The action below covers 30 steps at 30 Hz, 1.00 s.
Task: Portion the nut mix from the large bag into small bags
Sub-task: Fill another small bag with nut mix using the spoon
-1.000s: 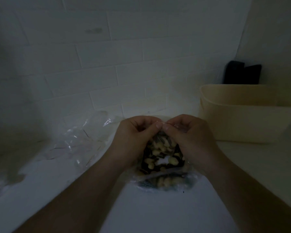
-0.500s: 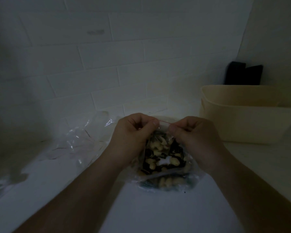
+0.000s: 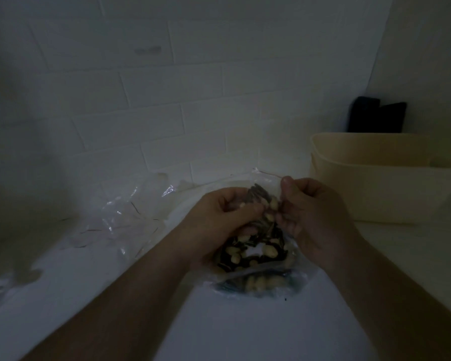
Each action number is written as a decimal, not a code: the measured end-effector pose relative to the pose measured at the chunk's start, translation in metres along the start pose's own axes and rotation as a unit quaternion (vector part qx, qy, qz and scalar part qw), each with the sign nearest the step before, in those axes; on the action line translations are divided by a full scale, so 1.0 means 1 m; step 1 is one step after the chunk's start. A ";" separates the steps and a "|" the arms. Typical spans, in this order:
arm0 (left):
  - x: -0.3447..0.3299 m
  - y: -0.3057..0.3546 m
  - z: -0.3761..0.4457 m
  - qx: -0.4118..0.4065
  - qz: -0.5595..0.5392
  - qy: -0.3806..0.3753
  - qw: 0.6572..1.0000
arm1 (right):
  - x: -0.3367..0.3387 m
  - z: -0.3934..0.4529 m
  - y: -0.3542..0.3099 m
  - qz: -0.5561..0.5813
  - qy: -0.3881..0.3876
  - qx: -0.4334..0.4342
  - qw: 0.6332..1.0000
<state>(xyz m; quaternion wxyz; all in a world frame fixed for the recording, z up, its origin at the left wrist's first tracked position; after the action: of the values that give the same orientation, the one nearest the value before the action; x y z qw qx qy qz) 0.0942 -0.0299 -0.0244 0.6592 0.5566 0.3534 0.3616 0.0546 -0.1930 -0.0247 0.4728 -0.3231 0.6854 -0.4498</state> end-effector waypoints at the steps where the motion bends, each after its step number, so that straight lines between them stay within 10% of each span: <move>1: 0.002 0.001 0.000 -0.009 -0.002 0.011 1.000 | -0.001 0.000 0.000 0.015 -0.001 -0.004 1.000; 10: 0.007 0.002 0.002 -0.025 -0.125 0.031 0.991 | -0.022 -0.009 0.011 -0.058 -0.124 -0.031 0.990; 30: -0.002 0.001 -0.001 -0.026 -0.030 0.057 0.998 | -0.018 -0.005 0.004 -0.080 -0.126 0.048 0.988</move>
<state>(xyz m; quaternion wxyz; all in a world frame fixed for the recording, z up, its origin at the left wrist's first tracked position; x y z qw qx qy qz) 0.0923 -0.0309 -0.0234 0.6630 0.5068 0.3971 0.3820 0.0562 -0.1746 -0.0212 0.5326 -0.4083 0.5698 -0.4743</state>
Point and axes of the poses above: each hand's wrist, its own z-axis towards the middle knuckle, its own x-axis out of the back of the hand, y = z × x, the point moved 5 cm from there along z, towards the middle knuckle, and after that the axes turned 6 degrees about -x, right-handed, at the moved point
